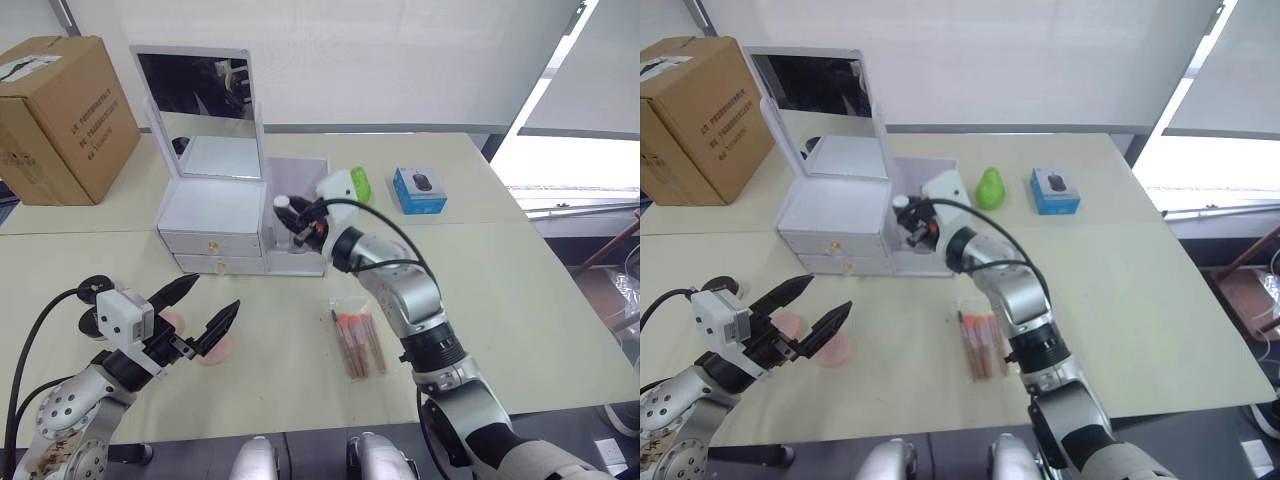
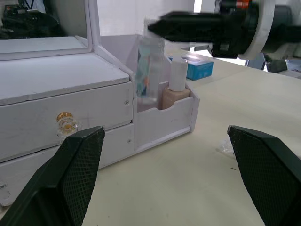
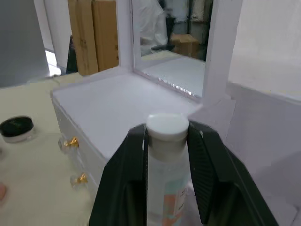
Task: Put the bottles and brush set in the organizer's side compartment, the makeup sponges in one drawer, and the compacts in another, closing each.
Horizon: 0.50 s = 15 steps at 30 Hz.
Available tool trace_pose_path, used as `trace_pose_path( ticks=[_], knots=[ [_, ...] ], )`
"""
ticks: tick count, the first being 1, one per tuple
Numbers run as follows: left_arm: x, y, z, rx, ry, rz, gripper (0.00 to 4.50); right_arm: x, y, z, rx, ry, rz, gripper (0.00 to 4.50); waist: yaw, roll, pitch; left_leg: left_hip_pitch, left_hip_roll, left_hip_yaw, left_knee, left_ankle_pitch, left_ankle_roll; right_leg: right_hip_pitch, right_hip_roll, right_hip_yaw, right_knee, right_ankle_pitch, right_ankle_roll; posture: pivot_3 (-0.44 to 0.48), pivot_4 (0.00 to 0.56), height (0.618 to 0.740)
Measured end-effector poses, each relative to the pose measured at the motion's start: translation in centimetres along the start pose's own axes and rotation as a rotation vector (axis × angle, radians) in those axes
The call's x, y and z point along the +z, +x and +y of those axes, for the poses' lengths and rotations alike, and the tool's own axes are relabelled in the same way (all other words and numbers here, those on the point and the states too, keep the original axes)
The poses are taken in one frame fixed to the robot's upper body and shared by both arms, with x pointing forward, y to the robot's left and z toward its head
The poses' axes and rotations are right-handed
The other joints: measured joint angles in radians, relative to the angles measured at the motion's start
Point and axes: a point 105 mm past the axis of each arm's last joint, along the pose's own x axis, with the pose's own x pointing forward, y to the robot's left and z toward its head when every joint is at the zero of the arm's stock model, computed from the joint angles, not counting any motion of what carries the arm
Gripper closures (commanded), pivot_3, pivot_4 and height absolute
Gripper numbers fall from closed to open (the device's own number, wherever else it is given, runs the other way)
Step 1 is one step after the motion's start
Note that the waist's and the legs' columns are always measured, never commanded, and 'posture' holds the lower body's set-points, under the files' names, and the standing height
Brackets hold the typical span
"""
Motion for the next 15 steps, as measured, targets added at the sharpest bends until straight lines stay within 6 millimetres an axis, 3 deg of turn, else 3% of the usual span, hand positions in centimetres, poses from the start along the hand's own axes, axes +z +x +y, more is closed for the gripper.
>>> trace_pose_path(
  ticks=[6,15],
  knots=[
    [-0.1,-0.1,0.1,0.014,-0.003,0.006,0.0,-0.5,0.6,0.9,0.025,-0.034,0.003,3.62,-0.001,0.0,0.0,0.003,0.0,0.0,0.0,0.0,0.0,0.002,0.0,0.0,0.0,-0.002,0.002,0.0,0.15,0.728],
    [0.0,-0.2,0.3,0.023,-0.001,0.006,0.0,-0.9,1.2,0.3,-0.014,-0.03,-0.01,3.62,-0.002,0.0,0.0,0.004,0.0,0.0,-0.001,0.0,0.0,0.002,0.0,0.0,0.0,-0.003,0.0,0.0,0.15,0.728]
  ],
)
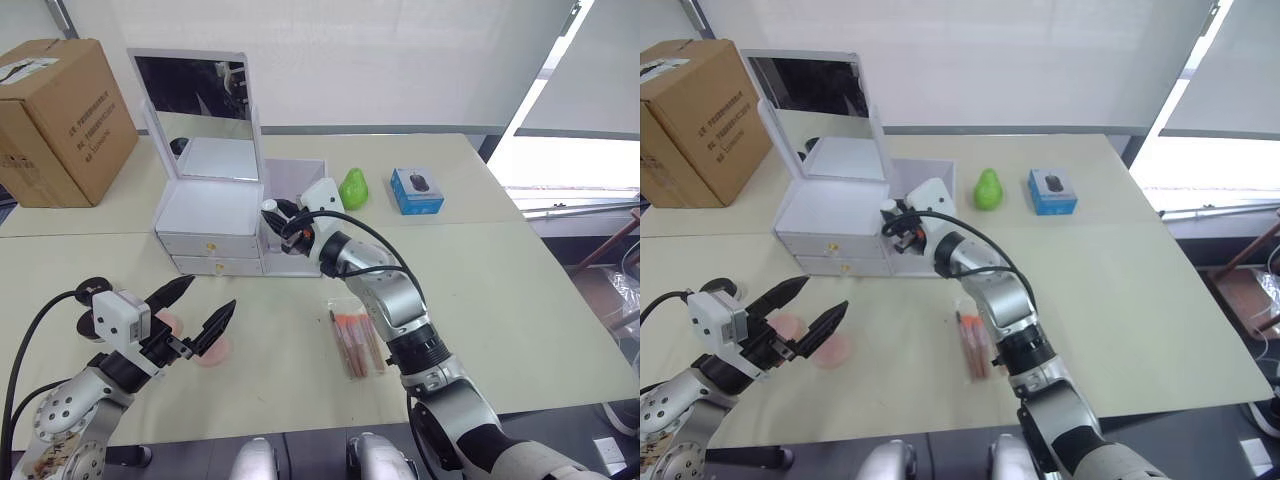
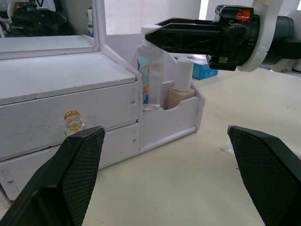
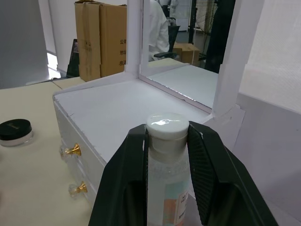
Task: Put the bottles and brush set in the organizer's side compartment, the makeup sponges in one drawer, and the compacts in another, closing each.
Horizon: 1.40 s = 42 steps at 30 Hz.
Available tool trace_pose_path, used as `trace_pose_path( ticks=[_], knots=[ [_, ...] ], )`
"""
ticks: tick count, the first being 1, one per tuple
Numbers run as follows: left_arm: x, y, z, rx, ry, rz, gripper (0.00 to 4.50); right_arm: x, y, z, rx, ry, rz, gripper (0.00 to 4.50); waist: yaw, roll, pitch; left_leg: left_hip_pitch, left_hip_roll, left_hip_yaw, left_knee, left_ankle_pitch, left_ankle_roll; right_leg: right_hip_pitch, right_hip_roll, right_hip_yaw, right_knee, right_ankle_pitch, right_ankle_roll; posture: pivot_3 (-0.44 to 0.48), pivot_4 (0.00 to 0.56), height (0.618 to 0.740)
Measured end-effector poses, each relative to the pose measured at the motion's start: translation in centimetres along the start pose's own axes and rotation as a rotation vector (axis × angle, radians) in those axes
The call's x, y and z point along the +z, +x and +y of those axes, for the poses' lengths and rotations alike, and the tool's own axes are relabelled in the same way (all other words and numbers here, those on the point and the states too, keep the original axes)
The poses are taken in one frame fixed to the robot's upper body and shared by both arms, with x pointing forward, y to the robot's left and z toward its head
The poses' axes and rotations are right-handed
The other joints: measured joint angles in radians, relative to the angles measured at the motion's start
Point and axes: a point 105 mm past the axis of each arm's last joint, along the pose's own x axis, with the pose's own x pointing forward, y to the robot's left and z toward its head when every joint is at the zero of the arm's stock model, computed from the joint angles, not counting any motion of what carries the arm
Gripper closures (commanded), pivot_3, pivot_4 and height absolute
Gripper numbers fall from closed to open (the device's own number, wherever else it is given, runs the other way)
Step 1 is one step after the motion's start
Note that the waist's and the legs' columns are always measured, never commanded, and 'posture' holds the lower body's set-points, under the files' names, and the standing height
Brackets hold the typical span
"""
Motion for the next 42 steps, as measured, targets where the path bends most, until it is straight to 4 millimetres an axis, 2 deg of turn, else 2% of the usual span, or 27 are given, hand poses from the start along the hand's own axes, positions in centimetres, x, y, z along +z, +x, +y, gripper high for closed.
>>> trace_pose_path(
  ticks=[3,8,23,29,32,34,36,42],
  knots=[
    [0.0,0.0,0.0,-0.001,0.001,-0.001,0.0,0.0,0.2,-0.2,-0.014,-0.014,-0.004,3.62,0.001,0.0,0.0,0.0,0.0,0.0,0.0,0.0,0.0,0.0,0.0,0.0,0.0,0.0,0.0,0.0,0.15,0.728],
    [0.1,0.1,0.0,-0.003,-0.002,-0.004,0.0,-3.0,-0.1,-0.5,-0.037,0.008,0.09,3.62,0.002,0.0,0.0,-0.004,0.0,0.0,0.0,0.0,0.0,-0.002,0.0,0.0,0.0,0.001,-0.002,0.0,0.15,0.728],
    [0.2,0.2,0.0,-0.01,-0.012,-0.007,0.0,-3.7,-0.3,0.0,-0.019,-0.013,0.118,3.62,-0.001,0.0,0.0,-0.003,0.0,0.0,0.0,0.0,0.0,-0.003,0.0,0.0,0.0,0.001,-0.001,0.0,0.15,0.728],
    [0.2,0.2,0.0,-0.01,-0.013,-0.007,0.0,-3.7,-0.1,0.6,0.007,0.007,0.112,1.58,-0.001,0.0,0.0,-0.003,0.0,0.0,0.0,0.0,0.0,-0.003,0.0,0.0,0.0,0.001,-0.001,0.0,0.15,0.728],
    [0.3,0.2,0.0,-0.009,-0.013,-0.008,0.0,-3.7,-0.2,0.3,-0.006,0.016,0.107,0.55,-0.001,0.0,0.0,-0.003,0.0,0.0,0.0,0.0,0.0,-0.003,0.0,0.0,-0.001,0.001,-0.001,0.0,0.15,0.728],
    [0.3,0.2,0.0,-0.01,-0.009,-0.007,0.0,-3.3,-0.3,0.1,-0.013,0.02,0.09,0.05,-0.002,0.0,0.0,-0.003,0.0,0.0,-0.001,0.0,0.0,-0.003,0.0,0.0,0.0,0.001,-0.001,0.0,0.15,0.728],
    [0.4,0.2,0.1,-0.012,-0.005,-0.007,0.0,-2.1,-0.4,0.1,-0.007,0.02,0.043,0.05,-0.002,0.0,0.001,-0.004,0.0,0.0,-0.001,0.0,0.0,-0.004,0.0,0.0,0.0,0.001,-0.001,0.0,0.15,0.728],
    [0.4,-0.2,1.5,-0.008,0.017,0.015,0.0,4.2,-1.2,0.3,0.031,-0.04,-0.149,0.05,0.002,0.0,0.001,-0.004,0.0,0.0,-0.002,0.0,0.0,-0.004,0.0,0.0,-0.001,0.0,-0.001,0.0,0.15,0.728]
  ],
)
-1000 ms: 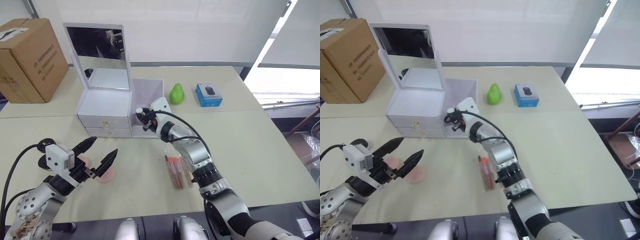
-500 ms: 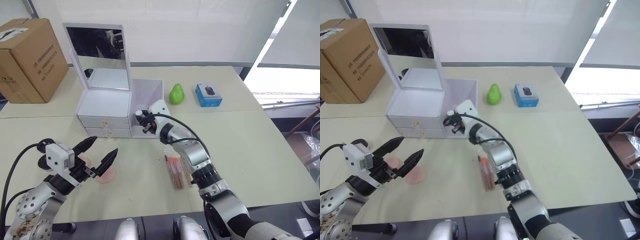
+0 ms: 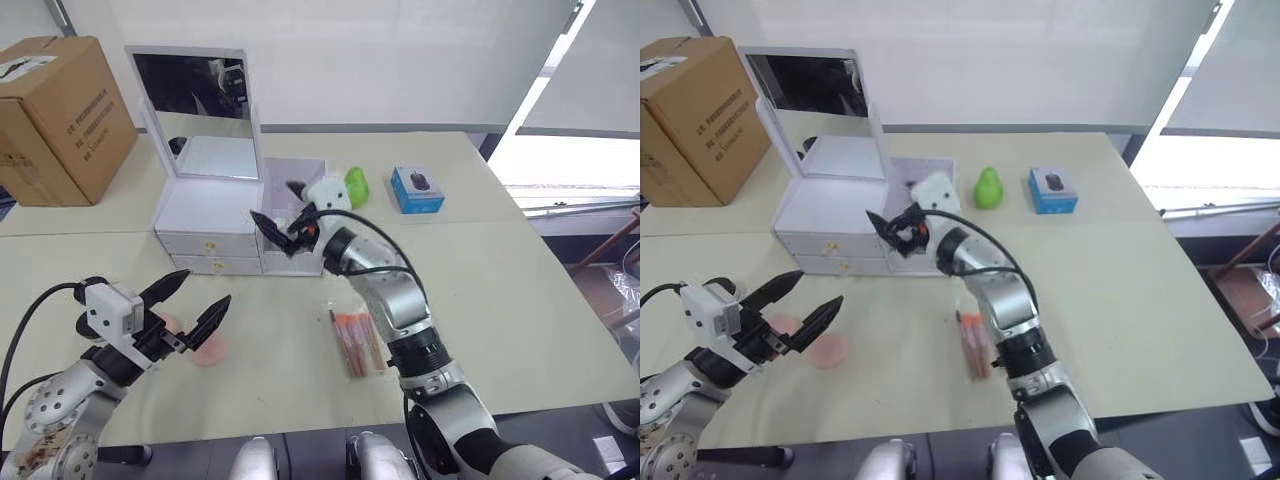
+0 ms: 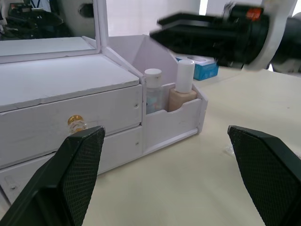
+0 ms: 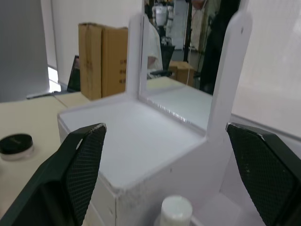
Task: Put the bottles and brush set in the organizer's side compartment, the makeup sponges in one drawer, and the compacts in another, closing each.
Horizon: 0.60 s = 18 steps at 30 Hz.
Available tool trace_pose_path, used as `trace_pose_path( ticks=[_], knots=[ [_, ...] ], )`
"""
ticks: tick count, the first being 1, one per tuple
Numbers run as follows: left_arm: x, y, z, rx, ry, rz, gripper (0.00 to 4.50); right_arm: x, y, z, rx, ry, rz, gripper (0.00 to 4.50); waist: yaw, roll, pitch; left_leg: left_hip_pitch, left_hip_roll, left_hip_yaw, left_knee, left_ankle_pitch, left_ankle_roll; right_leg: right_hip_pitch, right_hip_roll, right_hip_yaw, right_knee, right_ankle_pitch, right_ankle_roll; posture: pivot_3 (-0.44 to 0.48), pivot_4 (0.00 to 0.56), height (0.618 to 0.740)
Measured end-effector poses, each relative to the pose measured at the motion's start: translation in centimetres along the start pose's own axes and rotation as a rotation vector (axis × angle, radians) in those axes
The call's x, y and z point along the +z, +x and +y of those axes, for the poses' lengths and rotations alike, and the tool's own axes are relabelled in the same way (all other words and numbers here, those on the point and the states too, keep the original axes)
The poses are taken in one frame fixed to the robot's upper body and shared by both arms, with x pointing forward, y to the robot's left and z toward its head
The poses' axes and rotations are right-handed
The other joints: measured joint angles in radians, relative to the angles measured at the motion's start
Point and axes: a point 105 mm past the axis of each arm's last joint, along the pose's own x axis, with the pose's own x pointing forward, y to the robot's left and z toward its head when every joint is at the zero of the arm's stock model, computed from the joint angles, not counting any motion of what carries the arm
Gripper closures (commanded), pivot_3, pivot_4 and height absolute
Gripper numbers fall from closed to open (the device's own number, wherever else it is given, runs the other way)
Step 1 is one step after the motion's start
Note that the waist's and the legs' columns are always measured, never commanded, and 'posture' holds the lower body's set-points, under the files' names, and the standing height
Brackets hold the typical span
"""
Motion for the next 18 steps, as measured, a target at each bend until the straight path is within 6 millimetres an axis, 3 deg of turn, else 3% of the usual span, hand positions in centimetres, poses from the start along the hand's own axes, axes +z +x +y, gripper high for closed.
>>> trace_pose_path(
  ticks=[3,6,9,11,16,18],
  knots=[
    [-0.1,-0.8,1.2,-0.014,0.008,0.035,0.0,2.6,-0.9,-0.4,0.018,-0.012,-0.057,0.05,0.002,0.0,0.0,-0.001,0.0,0.0,0.0,0.0,0.0,-0.001,-0.001,-0.001,0.0,0.0,0.0,0.0,0.15,0.728],
    [-0.5,-3.4,4.8,0.033,0.028,0.124,0.0,4.8,-3.9,-2.2,0.018,-0.018,-0.075,0.05,0.006,-0.001,0.0,-0.004,0.001,0.001,0.0,0.0,0.0,-0.009,-0.001,-0.002,-0.001,0.0,0.0,0.0,0.15,0.728],
    [-0.4,-6.4,8.4,0.106,0.033,0.197,0.0,3.9,-8.3,-4.4,0.0,0.018,0.017,0.05,0.009,-0.001,0.0,-0.006,0.002,0.003,0.0,0.0,0.0,-0.01,-0.003,-0.004,-0.001,0.0,-0.001,0.0,0.15,0.728],
    [-0.3,-8.3,10.5,0.15,0.027,0.234,0.0,2.3,-12.3,-5.5,-0.003,0.052,0.133,0.05,0.012,-0.002,0.0,-0.006,0.002,0.005,-0.001,0.0,0.0,-0.012,-0.004,-0.004,-0.002,0.0,-0.001,0.0,0.15,0.728],
    [0.6,-13.7,16.2,0.317,0.047,0.327,0.0,-1.7,-25.7,-8.3,-0.102,0.109,0.499,0.05,0.028,-0.003,0.001,-0.005,0.0,0.009,-0.004,-0.003,-0.005,-0.012,-0.009,-0.006,-0.004,-0.001,-0.001,0.0,0.15,0.728],
    [0.8,-14.8,17.4,0.351,0.047,0.335,0.0,-1.9,-28.3,-9.4,-0.146,0.098,0.53,0.05,0.025,-0.003,0.001,-0.004,0.0,0.01,-0.005,-0.005,-0.009,-0.013,-0.012,-0.008,-0.004,-0.001,0.0,0.0,0.15,0.728]
  ],
)
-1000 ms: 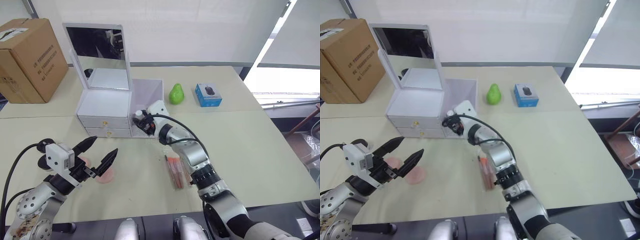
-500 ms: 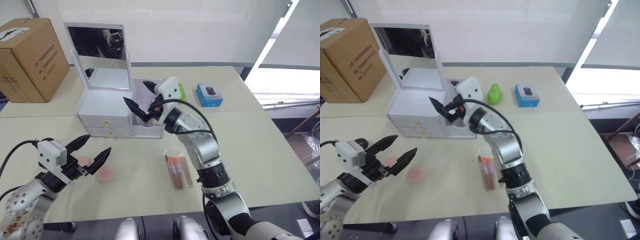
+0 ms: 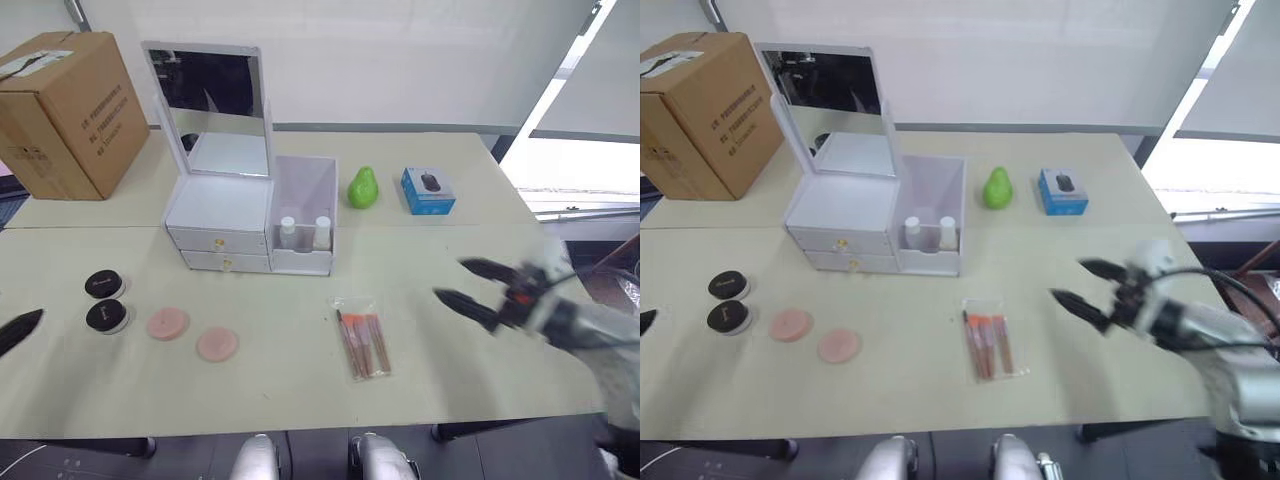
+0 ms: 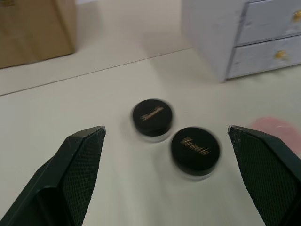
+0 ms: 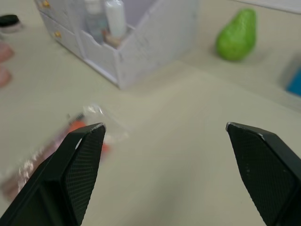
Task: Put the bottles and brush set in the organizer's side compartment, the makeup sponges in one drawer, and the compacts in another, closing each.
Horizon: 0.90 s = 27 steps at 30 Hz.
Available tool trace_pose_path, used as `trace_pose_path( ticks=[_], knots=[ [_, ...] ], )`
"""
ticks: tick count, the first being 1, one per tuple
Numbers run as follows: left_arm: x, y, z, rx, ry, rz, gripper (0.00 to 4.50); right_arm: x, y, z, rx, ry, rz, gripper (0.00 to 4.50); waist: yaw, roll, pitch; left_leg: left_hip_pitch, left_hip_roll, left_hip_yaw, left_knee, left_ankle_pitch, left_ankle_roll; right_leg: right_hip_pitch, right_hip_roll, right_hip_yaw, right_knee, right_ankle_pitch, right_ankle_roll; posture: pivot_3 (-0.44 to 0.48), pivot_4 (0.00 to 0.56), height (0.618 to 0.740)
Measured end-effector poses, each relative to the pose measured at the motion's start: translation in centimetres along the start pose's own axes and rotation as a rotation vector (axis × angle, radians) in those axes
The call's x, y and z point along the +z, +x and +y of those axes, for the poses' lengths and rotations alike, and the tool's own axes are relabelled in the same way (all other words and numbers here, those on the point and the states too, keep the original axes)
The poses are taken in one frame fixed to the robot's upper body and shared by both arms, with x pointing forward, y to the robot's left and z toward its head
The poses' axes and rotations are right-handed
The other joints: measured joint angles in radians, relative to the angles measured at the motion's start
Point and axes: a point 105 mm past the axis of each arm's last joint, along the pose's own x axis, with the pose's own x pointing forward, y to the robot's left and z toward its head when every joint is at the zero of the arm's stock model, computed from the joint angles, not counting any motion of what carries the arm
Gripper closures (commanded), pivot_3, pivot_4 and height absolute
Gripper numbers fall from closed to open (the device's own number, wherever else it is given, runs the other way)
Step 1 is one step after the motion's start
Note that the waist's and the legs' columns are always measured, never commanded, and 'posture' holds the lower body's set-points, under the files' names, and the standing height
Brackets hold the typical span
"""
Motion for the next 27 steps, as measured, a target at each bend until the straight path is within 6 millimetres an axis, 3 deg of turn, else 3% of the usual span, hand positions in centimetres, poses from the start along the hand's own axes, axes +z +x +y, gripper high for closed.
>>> trace_pose_path(
  ticks=[6,11,14,17,21,27],
  knots=[
    [-1.4,-0.7,2.4,0.046,-0.008,0.05,0.0,-2.5,-2.3,-2.2,-0.058,-0.052,0.061,0.05,-0.008,0.0,0.001,0.0,0.0,0.001,-0.001,-0.001,-0.002,0.0,-0.003,-0.005,0.0,0.0,0.001,0.0,0.15,0.728],
    [-1.4,0.8,1.6,-0.015,0.022,0.03,0.0,-1.7,-1.1,-1.5,-0.02,-0.089,0.026,0.05,-0.006,-0.001,0.0,0.0,0.001,0.001,-0.001,-0.001,-0.002,0.001,-0.003,-0.007,0.002,0.001,0.001,0.0,0.15,0.728],
    [-1.7,2.2,-0.4,-0.084,0.044,0.004,0.0,-1.4,0.2,-0.5,0.022,-0.099,0.009,0.05,-0.004,-0.001,0.0,0.0,0.001,0.003,0.0,-0.001,-0.002,0.002,-0.004,-0.007,0.002,0.001,0.002,0.0,0.15,0.728],
    [-2.6,4.7,-5.2,-0.224,0.05,-0.028,0.0,-0.6,2.4,1.2,0.104,-0.091,-0.015,0.05,0.001,-0.002,0.0,-0.002,0.002,0.004,0.002,-0.001,-0.001,0.002,-0.004,-0.006,0.003,0.002,0.003,0.0,0.15,0.728],
    [-1.3,7.7,-13.0,-0.432,0.052,-0.103,0.0,1.0,4.9,3.3,0.208,-0.009,-0.056,0.05,0.009,-0.005,0.0,-0.006,0.003,0.005,0.006,0.003,0.005,0.003,-0.003,-0.006,0.003,0.005,0.004,0.0,0.15,0.728],
    [1.4,10.5,-25.7,-0.76,0.02,-0.244,0.0,-1.0,6.3,5.1,0.319,0.238,0.164,0.05,0.018,-0.005,-0.001,-0.005,-0.001,0.005,0.009,0.004,0.007,0.009,-0.003,0.0,0.002,0.007,0.007,0.0,0.15,0.728]
  ],
)
